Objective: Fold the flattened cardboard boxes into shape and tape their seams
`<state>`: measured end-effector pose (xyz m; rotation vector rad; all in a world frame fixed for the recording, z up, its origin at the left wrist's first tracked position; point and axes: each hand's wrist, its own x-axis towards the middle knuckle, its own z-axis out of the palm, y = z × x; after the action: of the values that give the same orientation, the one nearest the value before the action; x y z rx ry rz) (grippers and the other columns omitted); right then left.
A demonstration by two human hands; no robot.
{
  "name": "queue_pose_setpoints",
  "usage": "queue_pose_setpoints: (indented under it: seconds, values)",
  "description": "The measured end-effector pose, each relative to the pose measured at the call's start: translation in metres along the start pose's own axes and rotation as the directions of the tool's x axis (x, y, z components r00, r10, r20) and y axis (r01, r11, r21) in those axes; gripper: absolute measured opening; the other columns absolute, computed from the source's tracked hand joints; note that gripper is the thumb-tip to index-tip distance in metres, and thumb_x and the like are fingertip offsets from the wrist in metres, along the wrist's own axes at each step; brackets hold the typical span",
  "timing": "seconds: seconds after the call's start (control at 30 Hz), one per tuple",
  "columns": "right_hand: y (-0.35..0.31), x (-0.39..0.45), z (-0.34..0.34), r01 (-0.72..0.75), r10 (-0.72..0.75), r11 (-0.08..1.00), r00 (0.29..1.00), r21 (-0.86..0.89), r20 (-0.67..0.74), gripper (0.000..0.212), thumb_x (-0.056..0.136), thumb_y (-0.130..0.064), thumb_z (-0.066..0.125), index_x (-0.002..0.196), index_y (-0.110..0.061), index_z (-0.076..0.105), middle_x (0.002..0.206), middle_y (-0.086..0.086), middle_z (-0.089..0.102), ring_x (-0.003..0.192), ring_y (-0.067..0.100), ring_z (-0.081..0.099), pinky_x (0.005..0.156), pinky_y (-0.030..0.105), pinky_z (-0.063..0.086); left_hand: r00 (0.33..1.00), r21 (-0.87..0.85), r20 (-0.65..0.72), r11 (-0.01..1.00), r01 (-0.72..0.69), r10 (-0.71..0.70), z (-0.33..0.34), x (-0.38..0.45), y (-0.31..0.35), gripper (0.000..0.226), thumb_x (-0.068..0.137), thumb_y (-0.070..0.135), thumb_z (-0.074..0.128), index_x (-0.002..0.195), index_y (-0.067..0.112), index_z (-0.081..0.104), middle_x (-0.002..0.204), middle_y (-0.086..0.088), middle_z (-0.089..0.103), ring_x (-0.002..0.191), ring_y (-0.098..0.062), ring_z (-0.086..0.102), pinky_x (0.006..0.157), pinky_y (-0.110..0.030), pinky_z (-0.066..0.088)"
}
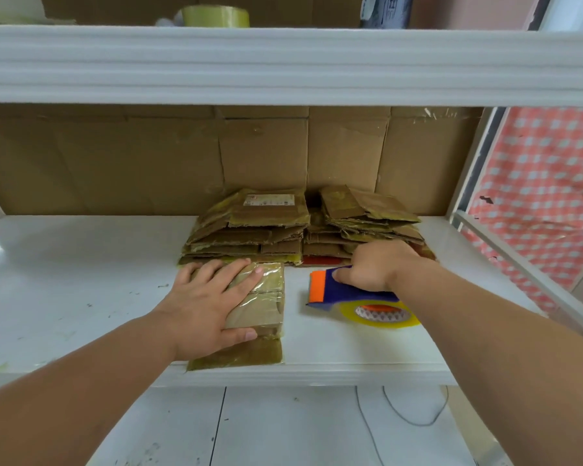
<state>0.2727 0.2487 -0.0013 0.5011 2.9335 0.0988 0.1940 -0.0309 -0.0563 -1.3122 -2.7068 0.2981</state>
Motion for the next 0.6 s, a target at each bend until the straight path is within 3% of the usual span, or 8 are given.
queue_pose_setpoints:
  seconds: [0.1,0.2,0.27,0.37,0.5,0.6]
  values:
    - [0.007,-0.005,0.012,0.023,-0.030,0.998,0.990,-0.059,-0.135,0.055,0.097,-0.066,0.029,0.071,-0.023,0.050,0.069,-0.004,0.052,0.070,0.016,0.047,0.083,0.038,0.036,1.000,0.000,-0.001,1.000,0.013,-0.013,-0.002,0.001,0.002,0.093,0.070,0.088,0.001,0.142,0.042,-0.036,0.163,0.012,-0.018,0.148,-0.018,-0.006,0.119,-0.044,-0.003]
    - [0.004,-0.005,0.031,0.001,-0.011,0.998,0.981,-0.056,-0.195,0.052,0.097,-0.065,0.026,0.089,-0.021,0.051,0.071,-0.006,0.052,0.079,0.020,0.050,0.099,0.045,0.033,0.999,-0.012,0.043,1.000,0.010,-0.009,-0.004,0.001,0.000,0.093,0.075,0.090,0.011,0.134,0.042,-0.044,0.160,0.014,-0.029,0.150,-0.015,-0.018,0.121,-0.046,-0.008]
    - [0.000,-0.004,0.050,-0.011,0.000,0.998,0.984,-0.060,-0.179,0.050,0.098,-0.064,0.026,0.099,-0.020,0.049,0.080,-0.003,0.059,0.082,0.021,0.053,0.102,0.046,0.030,0.998,-0.048,0.062,0.999,-0.009,0.012,-0.005,0.002,-0.003,0.093,0.075,0.091,0.006,0.135,0.041,-0.044,0.155,0.017,-0.035,0.146,-0.009,-0.026,0.121,-0.045,-0.011]
    - [-0.005,-0.001,0.081,-0.002,-0.008,0.997,0.990,-0.075,-0.143,0.049,0.096,-0.063,0.032,0.112,-0.020,0.048,0.102,0.003,0.065,0.098,0.024,0.058,0.103,0.046,0.029,0.998,-0.194,0.060,0.981,0.003,0.009,-0.006,0.005,-0.011,0.075,0.086,0.073,-0.005,0.146,0.038,-0.030,0.153,0.023,-0.029,0.145,-0.002,-0.027,0.120,-0.036,-0.014]
    - [-0.007,-0.001,0.088,-0.031,0.029,0.999,0.997,-0.023,-0.078,0.053,0.091,-0.064,0.041,0.122,-0.021,0.049,0.118,0.004,0.061,0.112,0.026,0.054,0.103,0.045,0.031,1.000,-0.320,0.008,0.947,0.007,-0.005,-0.005,0.008,-0.017,0.058,0.106,0.036,0.026,0.157,0.037,-0.004,0.158,0.025,-0.015,0.147,0.001,-0.017,0.121,-0.031,-0.013]
    - [-0.014,-0.004,0.071,-0.035,0.036,0.999,0.969,0.006,-0.243,0.063,0.083,-0.065,0.045,0.129,-0.023,0.051,0.129,0.005,0.050,0.123,0.027,0.045,0.105,0.046,0.031,1.000,-0.380,-0.009,0.925,0.012,-0.017,-0.004,0.010,-0.016,0.060,0.105,0.033,0.035,0.158,0.035,0.006,0.161,0.023,-0.007,0.148,0.002,-0.013,0.121,-0.030,-0.011]
